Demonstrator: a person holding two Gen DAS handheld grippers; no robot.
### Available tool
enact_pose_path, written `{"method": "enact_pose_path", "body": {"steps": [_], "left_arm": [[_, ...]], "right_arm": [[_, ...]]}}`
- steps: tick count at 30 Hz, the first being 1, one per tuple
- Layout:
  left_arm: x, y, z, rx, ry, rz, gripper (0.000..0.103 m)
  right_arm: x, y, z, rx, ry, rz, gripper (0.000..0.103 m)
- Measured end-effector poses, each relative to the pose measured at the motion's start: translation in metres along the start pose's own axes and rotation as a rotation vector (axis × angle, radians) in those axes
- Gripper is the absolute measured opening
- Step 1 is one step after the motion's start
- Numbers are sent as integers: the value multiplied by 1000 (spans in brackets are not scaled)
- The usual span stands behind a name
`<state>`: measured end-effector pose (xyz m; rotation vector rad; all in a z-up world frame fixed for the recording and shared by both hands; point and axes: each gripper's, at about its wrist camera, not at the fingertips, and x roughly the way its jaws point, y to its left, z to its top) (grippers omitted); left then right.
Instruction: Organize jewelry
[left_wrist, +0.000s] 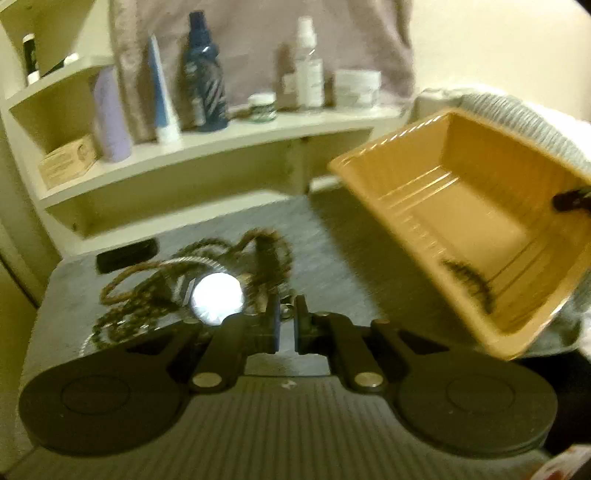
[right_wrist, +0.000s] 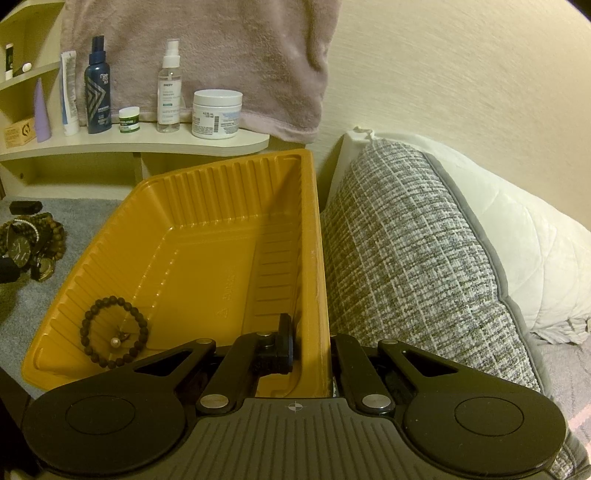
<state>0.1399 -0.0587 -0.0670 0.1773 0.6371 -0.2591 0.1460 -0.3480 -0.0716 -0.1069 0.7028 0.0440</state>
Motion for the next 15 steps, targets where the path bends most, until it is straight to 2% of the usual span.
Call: {"method": "enact_pose_path", "body": {"steps": [7,15], "left_arm": [[-16,-31,18,3,-52,-128,6],[-17,-70,22,56,-50,-231,6]], "right_arm": [[-1,0,0,3,-2,1,4],[-2,1,0,6,-3,2,4]]}}
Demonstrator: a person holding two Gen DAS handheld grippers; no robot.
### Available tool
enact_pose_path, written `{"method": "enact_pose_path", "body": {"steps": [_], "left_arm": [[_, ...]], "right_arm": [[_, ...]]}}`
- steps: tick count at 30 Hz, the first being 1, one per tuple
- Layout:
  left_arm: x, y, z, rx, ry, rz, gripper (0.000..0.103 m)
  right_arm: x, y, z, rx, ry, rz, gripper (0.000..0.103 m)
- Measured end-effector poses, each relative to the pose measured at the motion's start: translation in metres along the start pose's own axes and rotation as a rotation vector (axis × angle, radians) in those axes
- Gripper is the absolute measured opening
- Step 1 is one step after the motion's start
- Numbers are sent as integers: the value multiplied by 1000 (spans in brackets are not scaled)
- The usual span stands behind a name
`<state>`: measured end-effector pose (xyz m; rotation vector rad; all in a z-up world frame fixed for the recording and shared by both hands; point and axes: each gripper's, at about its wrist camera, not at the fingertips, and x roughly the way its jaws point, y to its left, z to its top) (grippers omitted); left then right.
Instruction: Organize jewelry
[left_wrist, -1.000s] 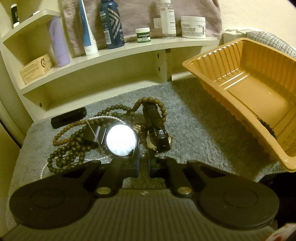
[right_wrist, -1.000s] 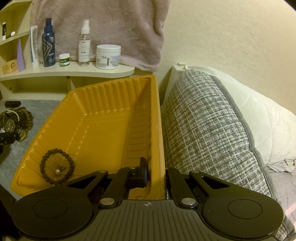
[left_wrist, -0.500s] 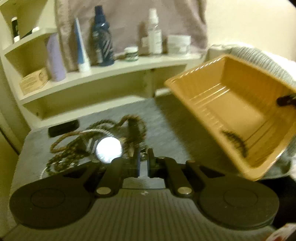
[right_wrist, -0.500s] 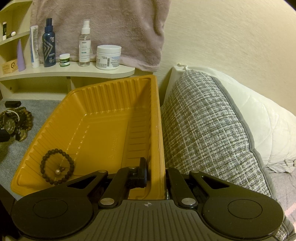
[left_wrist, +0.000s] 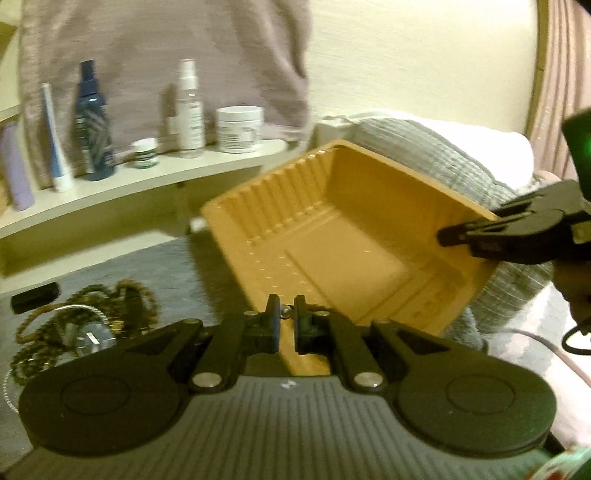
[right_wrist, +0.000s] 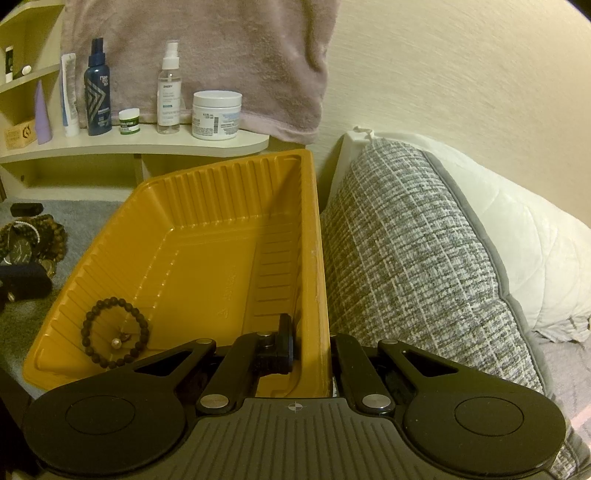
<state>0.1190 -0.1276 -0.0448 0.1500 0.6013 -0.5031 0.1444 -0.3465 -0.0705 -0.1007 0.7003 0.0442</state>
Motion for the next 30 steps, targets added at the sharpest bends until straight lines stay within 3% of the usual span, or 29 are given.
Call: {"method": "enact_pose_path", "body": {"steps": [18,30], "left_arm": [[19,-21,-1,34,40,-49,8],[8,-3,0,-3,15,8,9]], "right_arm": [[-2,1,1,-9,19,9,3],[3,-6,12,-41,104,59,3]]}}
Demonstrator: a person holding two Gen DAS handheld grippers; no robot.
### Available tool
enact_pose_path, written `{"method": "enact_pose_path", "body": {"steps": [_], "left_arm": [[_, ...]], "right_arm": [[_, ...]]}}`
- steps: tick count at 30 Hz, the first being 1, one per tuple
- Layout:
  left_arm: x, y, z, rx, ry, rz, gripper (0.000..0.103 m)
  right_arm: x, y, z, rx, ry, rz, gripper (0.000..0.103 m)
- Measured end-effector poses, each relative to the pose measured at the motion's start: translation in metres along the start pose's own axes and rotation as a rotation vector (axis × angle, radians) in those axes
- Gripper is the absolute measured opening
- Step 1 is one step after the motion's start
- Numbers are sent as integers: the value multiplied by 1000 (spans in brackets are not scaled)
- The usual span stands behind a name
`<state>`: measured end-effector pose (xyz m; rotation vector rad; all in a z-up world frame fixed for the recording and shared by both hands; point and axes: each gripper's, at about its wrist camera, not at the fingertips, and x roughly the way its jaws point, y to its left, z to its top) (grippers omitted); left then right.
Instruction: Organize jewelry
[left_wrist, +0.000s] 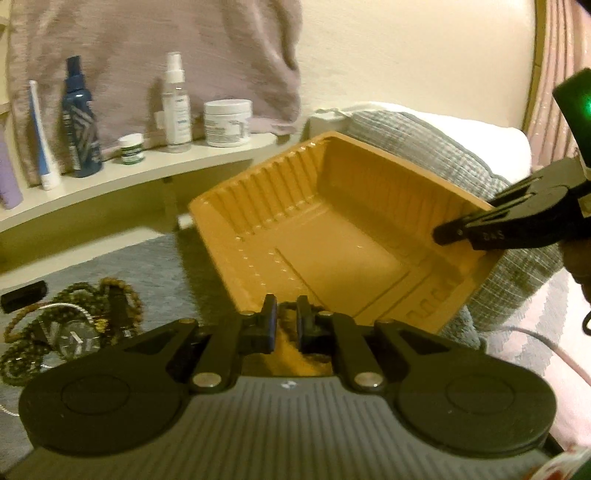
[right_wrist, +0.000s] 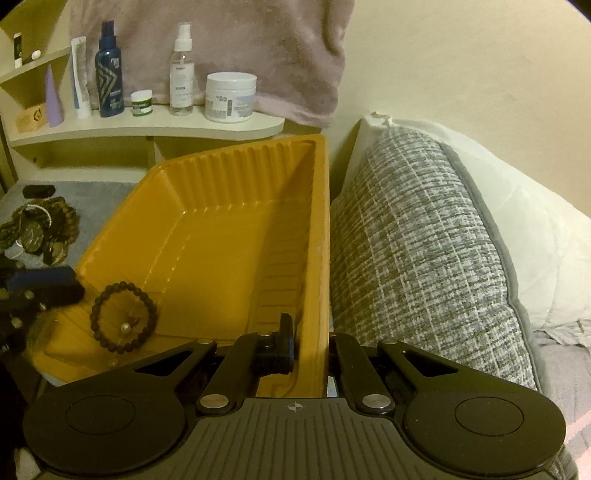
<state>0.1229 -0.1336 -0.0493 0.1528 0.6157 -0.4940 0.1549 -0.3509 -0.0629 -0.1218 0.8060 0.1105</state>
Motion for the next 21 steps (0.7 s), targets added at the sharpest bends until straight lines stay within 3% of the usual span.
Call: {"method": "enact_pose_path", "body": {"steps": [10,21], "left_arm": [[-13,40,-12,-71,17,115,13],[-26,94,-51,-130,86,289,18]], "right_arm": [[6,-3,10,-53,70,20,4],[9,-3,13,-99,97,25,4]]}}
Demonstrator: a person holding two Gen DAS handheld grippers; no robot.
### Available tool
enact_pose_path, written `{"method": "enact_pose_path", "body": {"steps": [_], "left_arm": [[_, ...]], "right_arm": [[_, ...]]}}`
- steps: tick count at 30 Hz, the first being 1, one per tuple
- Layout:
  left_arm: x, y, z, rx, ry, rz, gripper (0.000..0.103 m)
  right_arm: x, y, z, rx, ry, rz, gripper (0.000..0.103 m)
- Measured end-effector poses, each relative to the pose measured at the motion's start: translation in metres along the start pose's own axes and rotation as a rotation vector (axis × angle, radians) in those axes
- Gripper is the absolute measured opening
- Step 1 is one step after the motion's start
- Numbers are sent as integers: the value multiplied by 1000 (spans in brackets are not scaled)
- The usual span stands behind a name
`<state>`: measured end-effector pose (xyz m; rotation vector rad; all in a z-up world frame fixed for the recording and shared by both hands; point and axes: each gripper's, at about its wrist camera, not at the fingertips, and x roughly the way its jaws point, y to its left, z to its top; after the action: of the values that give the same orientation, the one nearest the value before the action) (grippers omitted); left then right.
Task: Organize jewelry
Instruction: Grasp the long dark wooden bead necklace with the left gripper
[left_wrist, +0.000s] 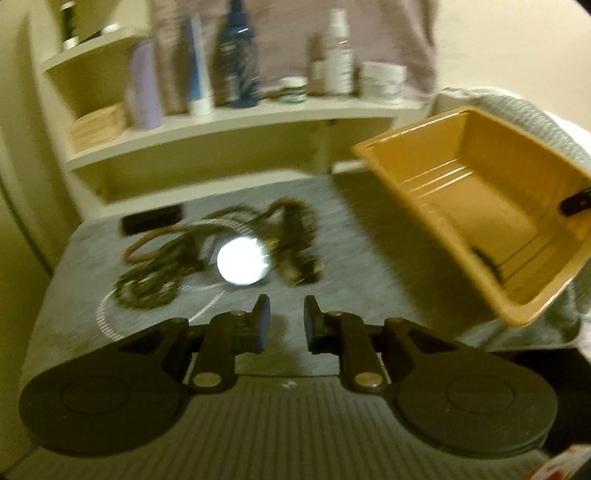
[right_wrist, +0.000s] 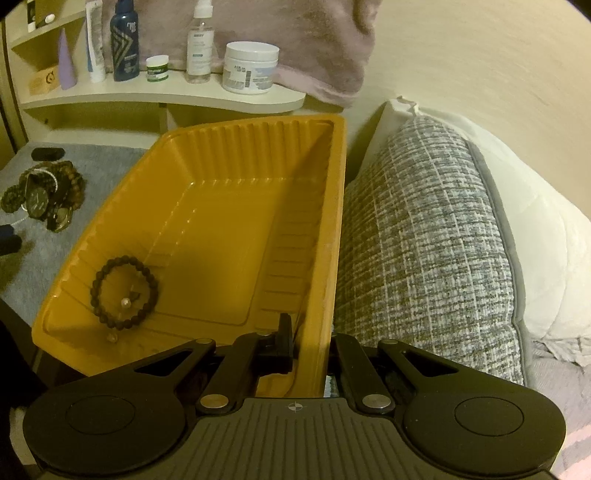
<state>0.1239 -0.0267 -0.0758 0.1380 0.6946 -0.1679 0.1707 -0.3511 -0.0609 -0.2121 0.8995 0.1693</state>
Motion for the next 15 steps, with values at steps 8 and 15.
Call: {"method": "enact_pose_path", "body": {"steps": [8,15], "left_arm": [[13,37,-9,1,20,133,20],[24,54,-7,92,18,147,20]], "right_arm": [[1,0,1,-9,7,-1,4],[2,-1,1,-13,5,-2,4]]}}
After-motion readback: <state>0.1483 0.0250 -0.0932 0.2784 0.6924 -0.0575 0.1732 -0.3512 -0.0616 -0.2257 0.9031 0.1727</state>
